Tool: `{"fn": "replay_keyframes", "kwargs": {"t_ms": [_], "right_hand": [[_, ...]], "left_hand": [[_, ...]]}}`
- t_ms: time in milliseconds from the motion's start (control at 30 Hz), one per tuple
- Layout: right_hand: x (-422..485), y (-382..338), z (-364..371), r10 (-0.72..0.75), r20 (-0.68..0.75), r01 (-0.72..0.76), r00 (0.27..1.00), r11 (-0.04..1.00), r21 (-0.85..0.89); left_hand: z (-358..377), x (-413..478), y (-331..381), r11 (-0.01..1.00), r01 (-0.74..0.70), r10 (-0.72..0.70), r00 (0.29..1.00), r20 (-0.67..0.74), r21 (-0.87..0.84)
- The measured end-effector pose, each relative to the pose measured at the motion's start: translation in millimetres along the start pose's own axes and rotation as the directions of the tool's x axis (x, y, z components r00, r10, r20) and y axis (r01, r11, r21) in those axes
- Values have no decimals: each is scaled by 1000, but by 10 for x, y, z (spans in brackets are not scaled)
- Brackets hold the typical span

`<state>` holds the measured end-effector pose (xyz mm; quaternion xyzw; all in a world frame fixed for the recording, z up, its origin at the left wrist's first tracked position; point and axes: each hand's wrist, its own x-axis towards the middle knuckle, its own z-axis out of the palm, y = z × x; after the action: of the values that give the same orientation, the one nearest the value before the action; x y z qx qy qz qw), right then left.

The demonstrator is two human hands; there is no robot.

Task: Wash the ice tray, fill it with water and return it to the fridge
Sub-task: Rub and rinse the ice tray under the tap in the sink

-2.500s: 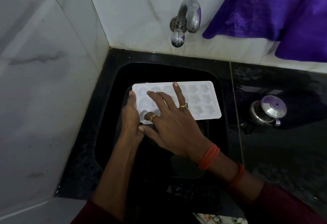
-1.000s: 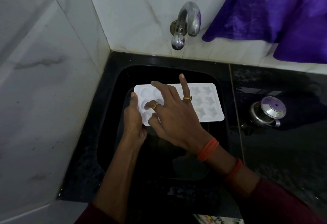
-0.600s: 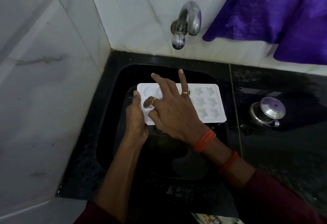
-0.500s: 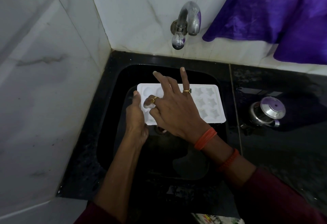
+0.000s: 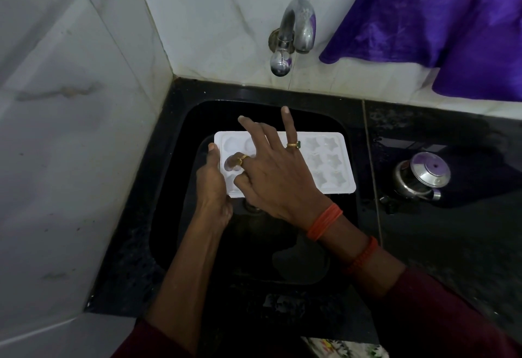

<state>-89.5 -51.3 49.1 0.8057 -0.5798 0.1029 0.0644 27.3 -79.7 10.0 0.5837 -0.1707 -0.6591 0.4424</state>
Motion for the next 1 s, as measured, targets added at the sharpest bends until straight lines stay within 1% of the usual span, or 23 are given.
{"fn": "replay_keyframes", "kwargs": {"t_ms": [100, 233, 367, 500, 667, 767, 867, 1000], "right_hand": [[-1, 18, 4, 0, -24, 0, 1000, 1000, -15], [-21, -1, -13, -10, -88, 10, 996, 1000, -1], [-43, -7, -14, -15, -115, 16, 993, 1000, 11], [-49, -4, 8, -1, -95, 2, 996, 1000, 10], [-47, -30, 24, 8, -57, -6, 998, 1000, 25], [-46, -44, 17, 3, -88, 2, 996, 998, 57], [-24, -38, -5, 49, -129, -38, 990, 996, 85], [38, -21, 8, 102, -93, -96, 990, 993, 66]], "left_hand": [[7, 11, -16, 1000, 5, -4, 1000, -18, 9], [5, 23, -12, 1000, -24, 24, 1000, -11, 2], [14, 4, 11, 999, -29, 29, 1000, 6, -20], [25, 3, 5, 999, -23, 23, 1000, -1, -30], [12, -2, -16, 1000, -5, 5, 1000, -9, 0], [-3, -4, 7, 1000, -14, 14, 1000, 0, 18], [-21, -2, 16, 999, -31, 31, 1000, 3, 36], [-23, 11, 2, 998, -35, 36, 999, -11, 42]]}}
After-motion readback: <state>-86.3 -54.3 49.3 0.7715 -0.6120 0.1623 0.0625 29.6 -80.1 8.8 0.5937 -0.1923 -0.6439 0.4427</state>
